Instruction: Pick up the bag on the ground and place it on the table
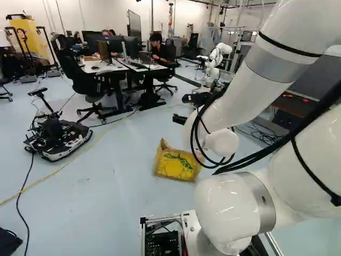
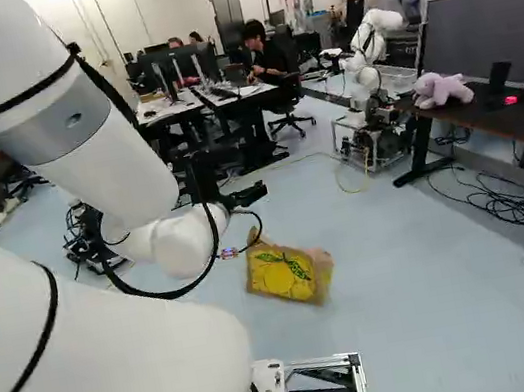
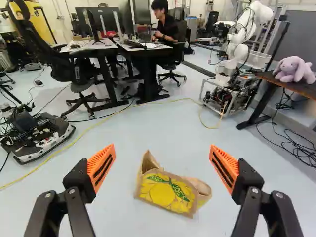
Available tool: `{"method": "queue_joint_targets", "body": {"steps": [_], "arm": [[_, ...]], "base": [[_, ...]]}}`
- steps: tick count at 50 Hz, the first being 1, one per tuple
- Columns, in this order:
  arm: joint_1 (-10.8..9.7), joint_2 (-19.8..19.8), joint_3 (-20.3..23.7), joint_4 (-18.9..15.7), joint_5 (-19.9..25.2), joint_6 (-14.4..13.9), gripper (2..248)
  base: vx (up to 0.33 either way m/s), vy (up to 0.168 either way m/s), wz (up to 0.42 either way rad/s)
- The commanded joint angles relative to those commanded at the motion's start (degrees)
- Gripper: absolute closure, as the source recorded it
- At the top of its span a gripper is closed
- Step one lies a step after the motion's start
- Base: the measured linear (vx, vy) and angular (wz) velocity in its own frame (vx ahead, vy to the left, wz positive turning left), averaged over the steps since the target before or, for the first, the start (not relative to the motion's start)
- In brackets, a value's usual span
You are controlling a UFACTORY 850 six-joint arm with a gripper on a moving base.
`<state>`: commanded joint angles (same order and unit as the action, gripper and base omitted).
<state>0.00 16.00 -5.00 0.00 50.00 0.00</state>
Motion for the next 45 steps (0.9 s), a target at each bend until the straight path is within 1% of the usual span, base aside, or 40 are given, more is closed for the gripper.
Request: {"method": "queue_joint_targets", "body": {"steps": [9,45], "arm": [[0.0,0.0,0.0,0.0,0.0,0.0,3],[0.0,0.0,0.0,0.0,0.0,0.0,3]], "base": [[0.228,0.045,0.189],[0.194,0.003,-0.004]]}}
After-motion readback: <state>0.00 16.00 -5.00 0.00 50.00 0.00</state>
